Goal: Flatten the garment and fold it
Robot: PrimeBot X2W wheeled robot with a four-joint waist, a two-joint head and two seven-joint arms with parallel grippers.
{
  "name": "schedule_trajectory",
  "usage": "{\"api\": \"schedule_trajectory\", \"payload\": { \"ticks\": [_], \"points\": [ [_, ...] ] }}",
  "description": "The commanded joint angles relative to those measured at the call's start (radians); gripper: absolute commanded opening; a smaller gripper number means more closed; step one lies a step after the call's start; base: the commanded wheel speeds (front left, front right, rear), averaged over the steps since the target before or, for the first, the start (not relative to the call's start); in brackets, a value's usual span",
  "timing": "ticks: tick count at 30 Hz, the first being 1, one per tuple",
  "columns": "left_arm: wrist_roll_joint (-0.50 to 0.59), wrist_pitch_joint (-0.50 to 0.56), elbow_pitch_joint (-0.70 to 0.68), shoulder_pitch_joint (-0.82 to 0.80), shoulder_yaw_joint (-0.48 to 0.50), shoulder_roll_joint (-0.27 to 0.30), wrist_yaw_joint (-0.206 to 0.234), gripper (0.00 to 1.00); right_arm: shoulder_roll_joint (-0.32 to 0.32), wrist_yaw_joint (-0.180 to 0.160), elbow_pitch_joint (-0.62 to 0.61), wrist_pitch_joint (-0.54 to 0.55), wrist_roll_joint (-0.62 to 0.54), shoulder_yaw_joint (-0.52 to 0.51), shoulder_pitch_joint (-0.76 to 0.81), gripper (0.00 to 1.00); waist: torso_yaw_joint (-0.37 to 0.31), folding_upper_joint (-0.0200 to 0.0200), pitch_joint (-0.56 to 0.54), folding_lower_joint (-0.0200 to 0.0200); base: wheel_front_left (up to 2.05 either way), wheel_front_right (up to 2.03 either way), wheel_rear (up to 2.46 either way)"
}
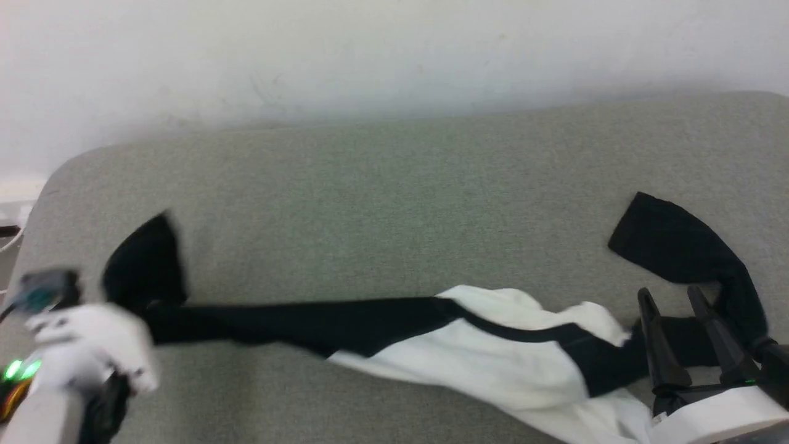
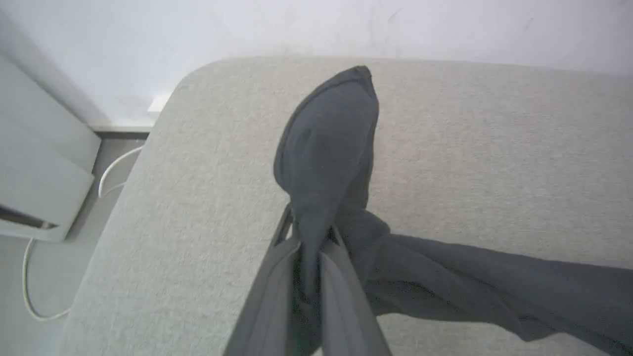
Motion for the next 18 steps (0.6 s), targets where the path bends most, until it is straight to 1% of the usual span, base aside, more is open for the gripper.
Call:
{"api": "schedule_trajectory", "payload": {
  "ticks": [1, 3, 4, 7, 8, 9, 11, 14, 16, 18],
  "points": [
    [-0.028, -0.004, -0.011, 0.074, 0.055, 0.012, 0.039, 0.0, 0.003, -0.001, -0.005, 0.004, 0.006, 0.001, 0.005, 1.0, 0.009, 0.0001, 0.005, 0.0, 0.0, 0.0, 0.0],
    [-0.047, -0.014, -0.005, 0.151, 0.11, 0.014, 0.078, 0.0, 0.003, -0.001, -0.006, 0.005, 0.007, 0.0, 0.006, 1.0, 0.012, 0.0001, 0.008, 0.0, 0.0, 0.0, 0.0],
    [-0.062, -0.018, 0.001, 0.184, 0.129, 0.007, 0.089, 0.0, 0.003, -0.001, -0.006, 0.006, 0.008, -0.001, 0.006, 1.0, 0.013, 0.0001, 0.01, 0.0, 0.0, 0.0, 0.0],
    [-0.099, -0.035, 0.023, 0.249, 0.154, -0.025, 0.095, 0.0, 0.003, -0.001, -0.006, 0.01, 0.008, -0.003, 0.007, 1.0, 0.018, 0.0001, 0.01, 0.0, 0.0, 0.0, 0.0],
    [-0.11, -0.044, 0.028, 0.259, 0.156, -0.039, 0.093, 0.23, 0.003, -0.001, -0.005, 0.013, 0.007, -0.003, 0.006, 1.0, 0.019, 0.0001, 0.009, 0.0, 0.0, 0.0, 0.0],
    [-0.115, -0.058, 0.032, 0.265, 0.155, -0.052, 0.091, 1.0, 0.003, -0.001, -0.004, 0.015, 0.007, -0.004, 0.005, 1.0, 0.021, 0.0001, 0.007, 0.0, 0.0, 0.0, 0.0],
    [-0.119, -0.097, 0.027, 0.266, 0.15, -0.073, 0.081, 1.0, 0.003, -0.001, -0.006, 0.02, 0.005, -0.004, 0.005, 1.0, 0.024, 0.0001, 0.0, 0.0, 0.0, 0.0, 0.0],
    [-0.092, -0.194, -0.009, 0.253, 0.138, -0.091, 0.069, 1.0, 0.003, -0.001, -0.01, 0.029, 0.001, 0.0, 0.007, 1.0, 0.026, 0.0001, -0.013, 0.0, 0.0, 0.0, 0.0],
    [-0.068, -0.243, -0.04, 0.242, 0.114, -0.098, 0.056, 1.0, 0.003, -0.001, -0.013, 0.037, -0.001, 0.0, 0.008, 1.0, 0.027, 0.0001, -0.023, 0.0, 0.0, 0.0, 0.0],
    [-0.049, -0.266, -0.077, 0.226, 0.079, -0.105, 0.037, 1.0, 0.003, -0.001, -0.014, 0.044, -0.002, 0.0, 0.01, 1.0, 0.029, 0.0001, -0.032, 0.0, 0.0, 0.0, 0.0]
  ]
}}
